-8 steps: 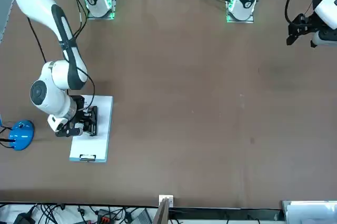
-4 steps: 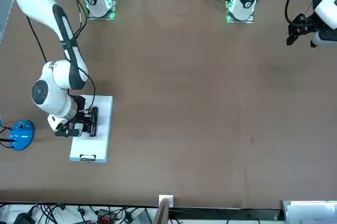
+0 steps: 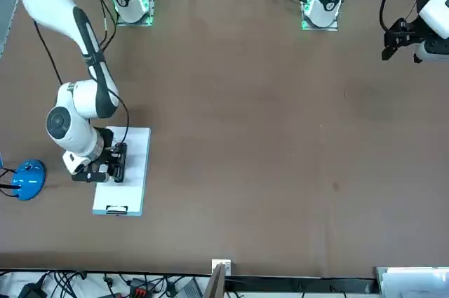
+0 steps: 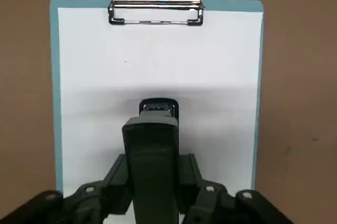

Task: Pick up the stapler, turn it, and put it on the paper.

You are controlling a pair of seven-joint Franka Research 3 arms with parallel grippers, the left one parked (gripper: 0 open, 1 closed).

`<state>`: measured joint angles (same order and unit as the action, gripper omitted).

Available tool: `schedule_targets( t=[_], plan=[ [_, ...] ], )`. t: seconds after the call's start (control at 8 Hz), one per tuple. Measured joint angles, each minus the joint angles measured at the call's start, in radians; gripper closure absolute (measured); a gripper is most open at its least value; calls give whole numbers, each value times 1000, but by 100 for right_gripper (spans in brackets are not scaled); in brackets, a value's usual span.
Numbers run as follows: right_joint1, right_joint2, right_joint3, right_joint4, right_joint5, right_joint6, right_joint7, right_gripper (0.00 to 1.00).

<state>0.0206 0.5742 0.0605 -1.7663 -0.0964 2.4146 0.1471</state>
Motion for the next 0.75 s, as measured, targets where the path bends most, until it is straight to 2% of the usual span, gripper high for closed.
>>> schedule_targets(
  t=[0.25,0.75],
  plan=[
    [1,27,0,0,0,64,0,58],
    [3,30,1,0,-4,70,-18,57]
  ],
)
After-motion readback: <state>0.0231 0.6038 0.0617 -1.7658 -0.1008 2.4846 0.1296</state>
